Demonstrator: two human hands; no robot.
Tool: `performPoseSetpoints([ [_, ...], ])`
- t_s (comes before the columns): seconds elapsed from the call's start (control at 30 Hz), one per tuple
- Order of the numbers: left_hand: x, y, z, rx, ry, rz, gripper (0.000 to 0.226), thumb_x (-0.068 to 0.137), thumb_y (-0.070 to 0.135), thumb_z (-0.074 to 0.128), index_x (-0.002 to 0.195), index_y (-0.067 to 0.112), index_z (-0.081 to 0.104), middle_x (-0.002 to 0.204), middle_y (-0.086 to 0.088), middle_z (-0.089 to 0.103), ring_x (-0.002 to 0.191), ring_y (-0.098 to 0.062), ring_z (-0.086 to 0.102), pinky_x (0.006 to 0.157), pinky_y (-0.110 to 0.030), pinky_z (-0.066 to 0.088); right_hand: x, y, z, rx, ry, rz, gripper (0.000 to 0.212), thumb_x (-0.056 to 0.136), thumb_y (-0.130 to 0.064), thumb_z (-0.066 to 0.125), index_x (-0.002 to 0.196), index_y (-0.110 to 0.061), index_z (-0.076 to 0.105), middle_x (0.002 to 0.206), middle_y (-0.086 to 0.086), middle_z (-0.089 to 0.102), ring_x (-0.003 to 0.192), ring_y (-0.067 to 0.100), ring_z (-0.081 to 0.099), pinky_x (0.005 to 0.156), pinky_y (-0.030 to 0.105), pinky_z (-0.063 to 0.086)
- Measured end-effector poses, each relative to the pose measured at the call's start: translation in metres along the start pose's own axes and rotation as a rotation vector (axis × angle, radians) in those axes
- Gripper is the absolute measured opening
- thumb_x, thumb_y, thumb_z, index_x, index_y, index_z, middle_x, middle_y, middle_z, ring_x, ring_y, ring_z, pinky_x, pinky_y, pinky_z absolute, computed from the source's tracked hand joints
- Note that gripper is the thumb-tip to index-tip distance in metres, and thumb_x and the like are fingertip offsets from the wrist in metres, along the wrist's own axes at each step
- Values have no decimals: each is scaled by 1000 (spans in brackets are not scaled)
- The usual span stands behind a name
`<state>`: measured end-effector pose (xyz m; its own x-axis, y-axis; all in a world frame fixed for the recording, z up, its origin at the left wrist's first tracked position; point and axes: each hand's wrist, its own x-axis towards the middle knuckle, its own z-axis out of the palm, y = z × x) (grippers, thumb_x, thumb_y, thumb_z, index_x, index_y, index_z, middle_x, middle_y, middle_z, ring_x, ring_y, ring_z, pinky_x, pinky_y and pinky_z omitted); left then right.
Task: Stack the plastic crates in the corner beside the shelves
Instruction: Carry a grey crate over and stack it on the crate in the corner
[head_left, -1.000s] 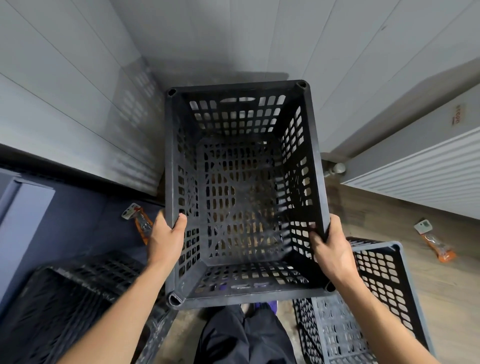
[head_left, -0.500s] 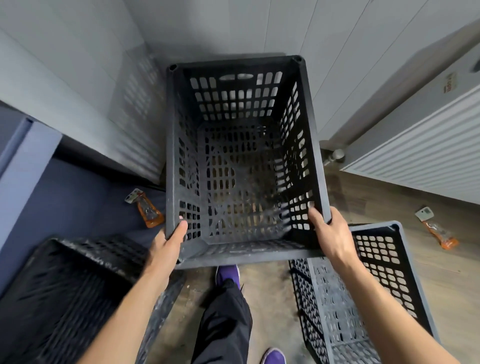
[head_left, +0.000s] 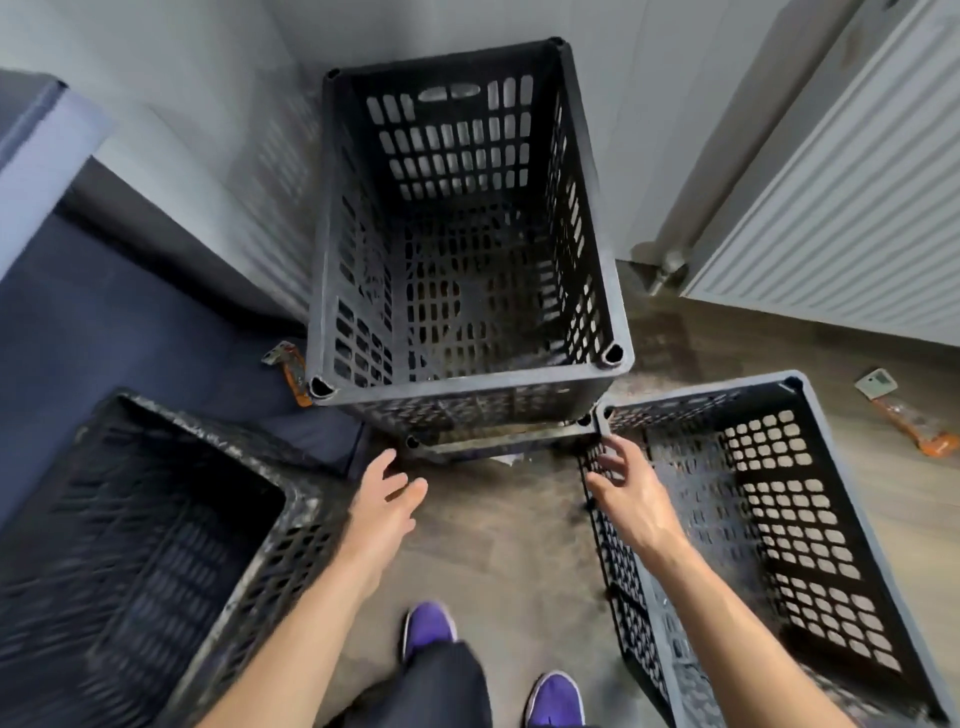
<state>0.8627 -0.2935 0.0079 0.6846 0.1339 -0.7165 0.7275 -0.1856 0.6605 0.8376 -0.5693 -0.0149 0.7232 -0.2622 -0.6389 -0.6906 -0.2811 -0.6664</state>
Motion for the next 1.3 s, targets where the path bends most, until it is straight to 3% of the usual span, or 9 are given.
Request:
performPoseSetpoints([
  [0.1, 47, -22, 5, 13, 83, 10, 71, 97, 13, 62, 156, 30, 25, 155, -9, 36, 128, -25, 49, 92, -40, 49, 28, 28, 13, -21, 45, 0, 59, 96, -11, 60, 149, -31, 42, 142, 2, 59, 124, 20, 59, 109, 42, 45],
  [0.23, 120, -57, 4, 42, 224, 127, 72, 89, 15, 73, 147, 28, 32, 149, -3, 46, 127, -22, 51, 104, -45, 46, 80, 51, 39, -13, 162, -137, 67, 93, -14, 65, 150, -33, 37, 145, -5, 55, 130, 19, 55, 111, 40, 42],
  [0.33, 166, -89, 4, 9, 251, 246, 77, 85, 9, 75, 145, 24, 28, 148, -1, 46, 126, -15, 48, 101, -36, 43, 121, 62, 64, -2, 229, -277, 70, 90, -20, 68, 150, -32, 34, 147, -7, 53, 136, 14, 49, 112, 40, 40],
  [0.43, 192, -108, 10, -77, 197, 322, 88, 85, 3, 74, 153, 28, 22, 150, 4, 42, 130, -15, 46, 108, -39, 42, 148, 72, 80, -2, 326, -307, 58, 88, -24, 67, 139, -32, 41, 131, -4, 63, 122, 20, 58, 96, 38, 46],
  [0.57, 215, -110, 7, -47, 212, 368, 75, 82, 2, 76, 138, 32, 36, 128, 7, 55, 113, -10, 53, 92, -26, 44, 168, 68, 83, -52, 426, -263, 42, 82, -26, 66, 121, -25, 50, 105, 5, 66, 107, 32, 60, 76, 37, 39],
  [0.7, 225, -104, -1, 69, 224, 405, 84, 80, 7, 79, 146, 28, 32, 120, 13, 53, 109, -11, 50, 89, -28, 40, 172, 66, 80, -117, 454, -316, 36, 85, -34, 71, 114, -23, 54, 110, 6, 69, 106, 33, 62, 75, 39, 41],
  [0.87, 222, -100, -5, 226, 317, 482, 64, 79, 15, 81, 127, 31, 42, 100, 18, 55, 104, -17, 55, 81, -28, 40, 169, 66, 75, -109, 457, -374, 33, 84, -31, 75, 113, -25, 60, 111, 1, 73, 107, 28, 63, 78, 36, 42],
  [1.07, 203, -105, -3, 391, 334, 549, 73, 86, 22, 76, 146, 23, 34, 138, 0, 56, 127, -29, 53, 92, -38, 45, 155, 66, 58, -110, 457, -394, 30, 86, -28, 73, 114, -22, 64, 108, 2, 73, 106, 27, 65, 79, 34, 43],
  [1.3, 202, -107, 0, 365, 393, 552, 61, 85, 21, 76, 136, 25, 44, 128, -2, 63, 119, -31, 58, 95, -41, 49, 161, 72, 56, -167, 418, -398, 31, 85, -28, 75, 113, -23, 63, 111, 0, 72, 106, 24, 63, 79, 33, 40],
])
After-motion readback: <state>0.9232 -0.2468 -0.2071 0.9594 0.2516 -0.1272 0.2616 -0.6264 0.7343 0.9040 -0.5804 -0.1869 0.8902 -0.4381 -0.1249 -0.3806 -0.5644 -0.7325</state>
